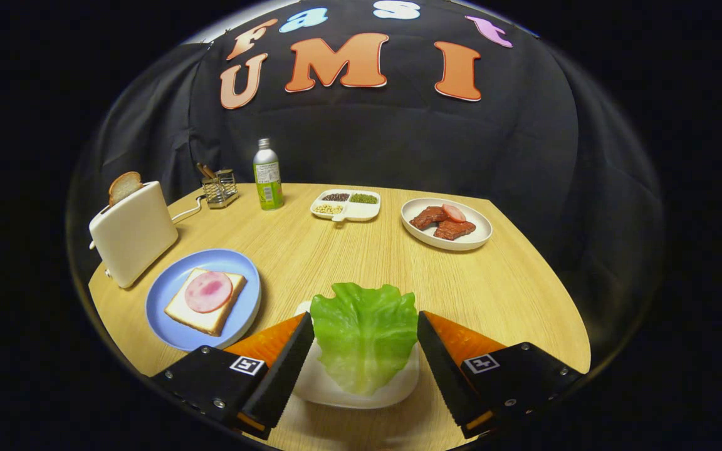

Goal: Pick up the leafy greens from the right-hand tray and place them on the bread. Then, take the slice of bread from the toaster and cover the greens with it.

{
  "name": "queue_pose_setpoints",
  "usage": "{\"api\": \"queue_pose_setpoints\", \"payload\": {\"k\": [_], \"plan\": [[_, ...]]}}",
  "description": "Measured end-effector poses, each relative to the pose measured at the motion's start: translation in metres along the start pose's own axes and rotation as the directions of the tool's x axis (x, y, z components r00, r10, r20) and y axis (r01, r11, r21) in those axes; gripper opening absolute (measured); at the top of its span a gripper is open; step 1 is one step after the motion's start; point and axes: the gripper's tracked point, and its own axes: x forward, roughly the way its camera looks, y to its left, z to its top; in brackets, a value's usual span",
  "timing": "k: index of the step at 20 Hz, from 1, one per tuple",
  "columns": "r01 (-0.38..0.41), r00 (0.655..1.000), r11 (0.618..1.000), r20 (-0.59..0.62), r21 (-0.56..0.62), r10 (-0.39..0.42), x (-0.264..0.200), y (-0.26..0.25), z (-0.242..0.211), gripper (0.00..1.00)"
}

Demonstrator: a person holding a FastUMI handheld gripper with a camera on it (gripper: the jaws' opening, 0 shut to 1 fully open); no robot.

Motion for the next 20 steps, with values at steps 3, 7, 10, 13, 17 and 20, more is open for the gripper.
{"api": "queue_pose_setpoints", "payload": {"k": [3, 7, 10, 13, 17, 20], "plan": [[-0.012, 0.999, 1.0, -0.051, -0.015, 0.011, 0.007, 0.002, -0.011, 1.0], [-0.019, 0.997, 1.0, -0.073, -0.025, 0.017, 0.014, 0.005, -0.017, 1.0], [-0.005, 0.996, 1.0, -0.088, -0.025, 0.003, 0.018, 0.002, -0.021, 1.0], [0.001, 0.994, 1.0, -0.105, -0.024, -0.003, 0.021, 0.001, -0.026, 1.0], [-0.002, 0.989, 0.999, -0.145, -0.047, -0.005, 0.024, 0.0, -0.037, 1.0], [-0.016, 0.989, 0.999, -0.149, -0.044, 0.01, 0.025, 0.004, -0.039, 0.99]]}}
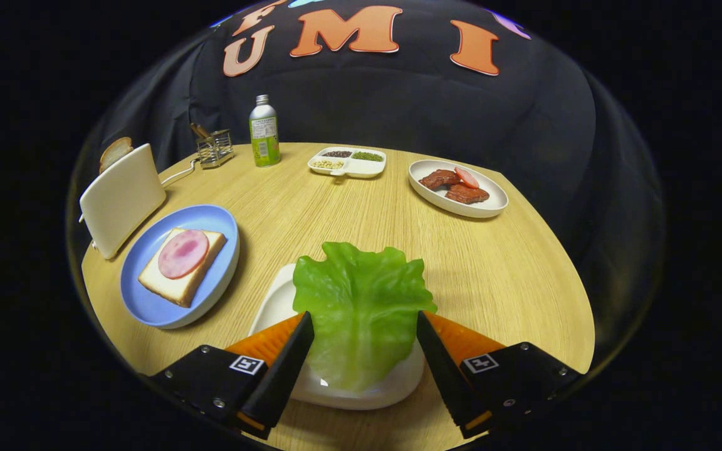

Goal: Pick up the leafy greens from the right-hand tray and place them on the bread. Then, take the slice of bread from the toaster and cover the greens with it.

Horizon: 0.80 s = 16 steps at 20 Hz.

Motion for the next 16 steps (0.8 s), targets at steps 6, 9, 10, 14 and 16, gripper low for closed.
{"api": "queue_pose_setpoints", "payload": {"k": [6, 9, 10, 14, 16], "plan": [[-0.043, 0.999, 0.999, -0.022, 0.029, 0.043, 0.005, 0.009, -0.003, 0.88], [-0.058, 0.998, 0.997, -0.032, 0.049, 0.06, 0.005, 0.012, -0.004, 0.73], [-0.06, 0.998, 0.997, -0.032, 0.045, 0.061, 0.005, 0.013, -0.004, 0.7], [-0.031, 0.999, 0.999, -0.034, 0.037, 0.033, 0.003, 0.009, -0.005, 0.36], [-0.017, 0.999, 0.999, -0.038, 0.051, 0.019, 0.003, 0.005, -0.004, 0.18]]}}
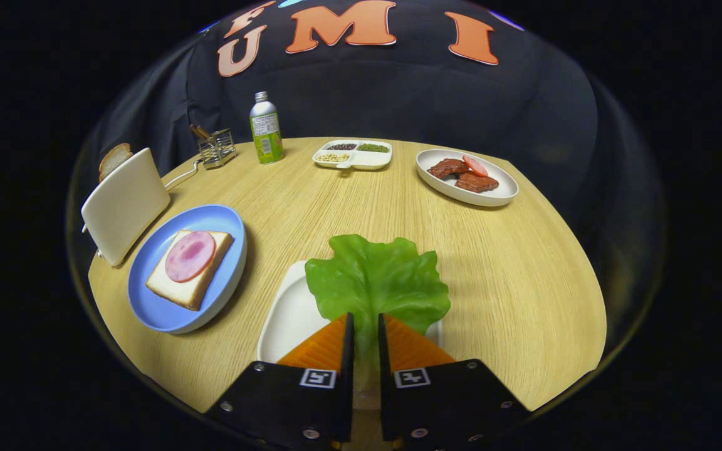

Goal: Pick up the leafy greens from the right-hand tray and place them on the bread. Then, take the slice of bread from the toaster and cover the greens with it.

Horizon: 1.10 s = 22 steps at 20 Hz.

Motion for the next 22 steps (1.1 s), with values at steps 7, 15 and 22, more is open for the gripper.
{"api": "queue_pose_setpoints", "payload": {"k": [7, 15, 22], "plan": [[0.052, 0.998, 0.998, 0.038, 0.021, -0.053, -0.023, -0.013, 0.018, 0.01], [0.096, 0.991, 0.995, 0.089, 0.038, -0.099, -0.054, -0.005, 0.036, 0.01], [0.1, 0.981, 0.994, 0.16, 0.039, -0.105, -0.082, 0.025, 0.06, 0.01]]}}
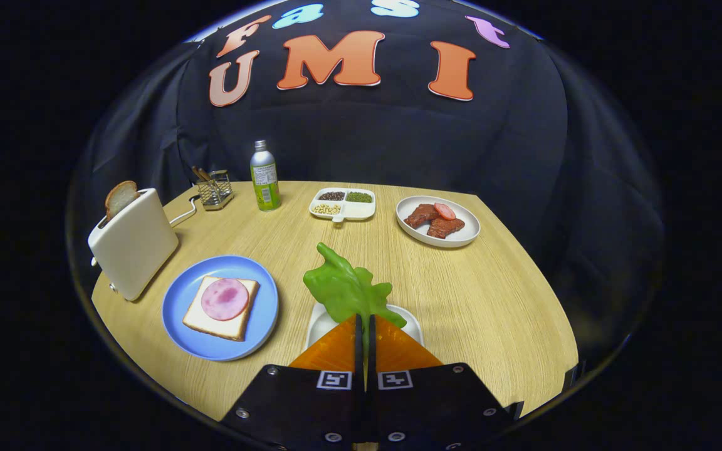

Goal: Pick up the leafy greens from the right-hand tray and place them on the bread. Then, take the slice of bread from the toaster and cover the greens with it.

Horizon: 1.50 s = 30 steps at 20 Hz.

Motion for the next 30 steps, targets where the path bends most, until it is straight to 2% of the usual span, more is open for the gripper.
{"api": "queue_pose_setpoints", "payload": {"k": [12, 17, 30], "plan": [[-0.02, 0.999, 1.0, 0.049, -0.004, 0.02, -0.02, 0.077, 0.019, 0.01], [-0.043, 0.998, 0.999, 0.047, 0.005, 0.043, -0.016, 0.107, 0.02, 0.01], [-0.106, 0.994, 0.992, 0.0, -0.062, 0.106, 0.009, 0.164, 0.011, 0.02]]}}
